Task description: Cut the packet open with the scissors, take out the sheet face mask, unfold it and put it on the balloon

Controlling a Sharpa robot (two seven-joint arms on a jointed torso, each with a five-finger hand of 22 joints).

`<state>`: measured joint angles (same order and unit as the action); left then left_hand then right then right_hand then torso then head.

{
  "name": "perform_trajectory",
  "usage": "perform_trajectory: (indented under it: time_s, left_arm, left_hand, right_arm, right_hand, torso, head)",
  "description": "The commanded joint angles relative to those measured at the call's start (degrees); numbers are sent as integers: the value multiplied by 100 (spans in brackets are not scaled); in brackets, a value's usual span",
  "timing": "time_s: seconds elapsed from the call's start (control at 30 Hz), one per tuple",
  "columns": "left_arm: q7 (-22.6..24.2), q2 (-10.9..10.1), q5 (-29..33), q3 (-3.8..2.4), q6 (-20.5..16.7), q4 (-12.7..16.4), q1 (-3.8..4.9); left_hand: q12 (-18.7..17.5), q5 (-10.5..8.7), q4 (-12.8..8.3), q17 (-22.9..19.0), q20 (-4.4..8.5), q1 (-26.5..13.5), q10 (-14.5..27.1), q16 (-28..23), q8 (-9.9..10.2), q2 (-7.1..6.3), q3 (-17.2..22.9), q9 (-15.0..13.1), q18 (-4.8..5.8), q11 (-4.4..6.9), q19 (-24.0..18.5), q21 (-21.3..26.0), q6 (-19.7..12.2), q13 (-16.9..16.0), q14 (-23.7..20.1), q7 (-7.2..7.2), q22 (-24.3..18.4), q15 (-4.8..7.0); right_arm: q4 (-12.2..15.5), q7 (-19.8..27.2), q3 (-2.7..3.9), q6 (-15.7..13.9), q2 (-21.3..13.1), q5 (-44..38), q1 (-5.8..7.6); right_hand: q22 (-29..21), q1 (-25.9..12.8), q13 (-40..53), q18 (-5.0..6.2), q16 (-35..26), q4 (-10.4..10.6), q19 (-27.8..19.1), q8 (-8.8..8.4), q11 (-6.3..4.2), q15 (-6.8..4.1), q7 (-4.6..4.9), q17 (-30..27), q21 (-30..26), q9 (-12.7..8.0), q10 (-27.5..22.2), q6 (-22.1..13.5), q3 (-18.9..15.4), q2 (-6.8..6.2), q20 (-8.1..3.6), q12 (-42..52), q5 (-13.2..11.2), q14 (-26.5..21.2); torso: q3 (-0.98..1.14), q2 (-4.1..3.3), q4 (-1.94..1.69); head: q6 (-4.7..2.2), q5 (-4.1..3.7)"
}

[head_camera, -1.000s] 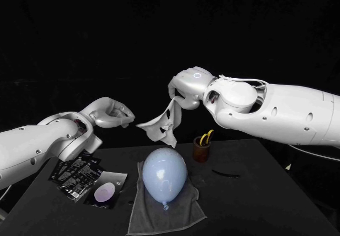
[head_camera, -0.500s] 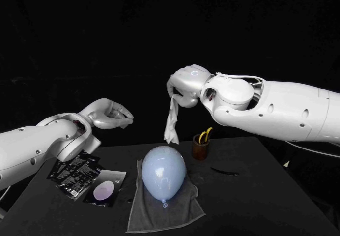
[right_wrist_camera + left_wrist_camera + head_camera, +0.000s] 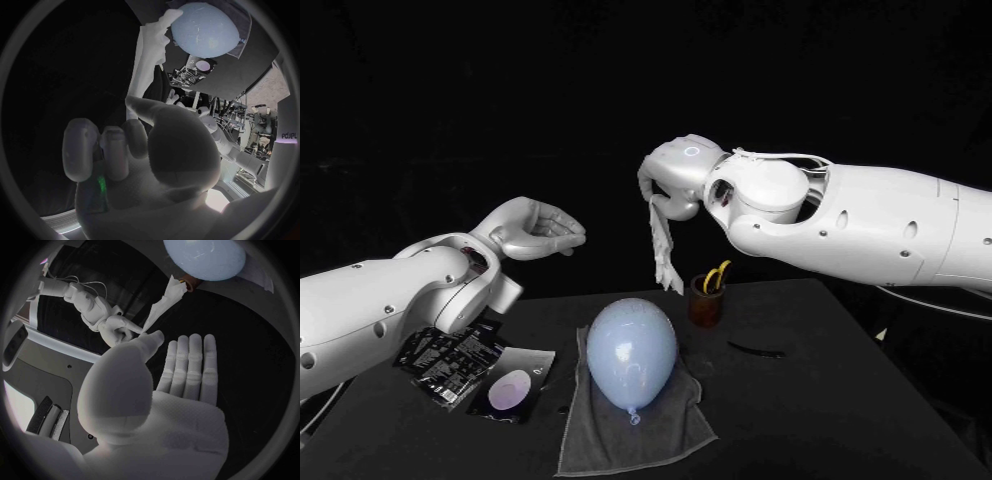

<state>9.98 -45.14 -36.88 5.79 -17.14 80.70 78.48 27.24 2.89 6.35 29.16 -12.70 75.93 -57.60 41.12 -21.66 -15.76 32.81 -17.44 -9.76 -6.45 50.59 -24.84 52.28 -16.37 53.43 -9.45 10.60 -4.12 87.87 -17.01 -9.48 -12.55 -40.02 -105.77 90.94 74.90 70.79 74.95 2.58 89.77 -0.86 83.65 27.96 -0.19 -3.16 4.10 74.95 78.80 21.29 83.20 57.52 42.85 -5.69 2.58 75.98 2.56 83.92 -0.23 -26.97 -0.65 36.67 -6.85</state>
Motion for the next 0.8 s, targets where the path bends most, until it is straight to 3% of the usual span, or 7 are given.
perform_trajectory:
  time_s: [0.03,0.27,0.33,0.37,0.4,0.5,0.8]
  left_arm:
    - [632,89,888,-20,-603,101,-7]
    - [731,375,1137,-34,-728,102,-16]
    - [687,485,1160,-37,-766,58,-17]
    - [656,532,1167,-38,-779,35,-17]
    - [610,592,1173,-39,-794,1,-18]
    - [494,730,1182,-42,-829,-82,-18]
    - [164,1062,1193,-50,-812,-242,-18]
  left_hand:
    - [-52,-8,51,-12,-17,50,-8,34,-51,28,-4,-20,-79,16,50,32,62,47,-36,15,-27,9]
    - [-523,-31,289,-207,-199,4,314,-156,84,22,-755,61,-41,-171,-269,498,-175,435,-642,-130,-313,-205]
    - [-685,-30,493,-434,-372,252,460,-361,207,232,-1669,161,-39,-263,-638,901,-382,627,-1070,-292,-544,-375]
    - [-712,-9,628,-541,-374,441,479,-424,214,377,-2157,189,-19,-345,-719,1024,-399,698,-1173,-278,-619,-396]
    - [-728,-5,681,-575,-394,450,503,-456,231,346,-2326,203,3,-349,-757,1065,-431,720,-1221,-308,-641,-407]
    - [-775,0,1039,-808,-378,812,622,-617,267,557,-3352,267,128,-407,-962,1315,-543,859,-1408,-418,-687,-508]
    - [-718,-9,1059,-984,-399,785,584,-657,179,670,-3800,283,200,-415,-1032,1465,-442,956,-1406,-380,-682,-504]
  right_arm:
    - [-15,-54,2,4,23,-76,-3]
    - [-4,-53,0,-69,34,13,-29]
    - [9,-55,0,-78,34,36,-41]
    - [17,-56,0,-83,35,43,-45]
    - [28,-57,0,-91,38,50,-50]
    - [57,-60,0,-118,48,61,-60]
    - [81,-109,1,-275,142,72,-101]
  right_hand:
    - [1218,57,331,-38,19,31,257,22,0,-25,4,1495,-1,186,52,55,1,-19,-9,27,24,606]
    - [1218,60,335,-38,19,30,257,23,0,-25,4,1495,0,186,54,55,4,-19,-9,31,25,606]
    - [1218,61,332,-38,17,30,257,24,-1,-25,4,1491,0,186,53,56,5,-19,-9,28,25,605]
    - [1219,63,334,-39,17,29,259,24,-1,-26,4,1492,5,186,54,56,6,-19,-9,29,26,605]
    - [1219,63,334,-39,17,29,259,24,-1,-26,4,1492,5,186,54,56,6,-19,-9,29,26,605]
    - [1219,63,334,-39,17,29,259,24,-1,-26,4,1492,5,186,54,56,6,-19,-9,29,26,605]
    - [1219,78,326,-39,12,22,258,27,-4,-31,4,1480,4,186,51,58,18,-20,-8,19,27,603]
  torso:
    - [0,-9,-1]
    - [8,0,-5]
    - [14,0,-7]
    - [15,0,-3]
    - [15,0,-2]
    - [18,-1,-1]
    - [16,-5,-3]
  head:
    - [-23,9]
    - [-13,29]
    - [-12,42]
    - [-10,52]
    - [-10,55]
    - [-11,70]
    - [-17,66]
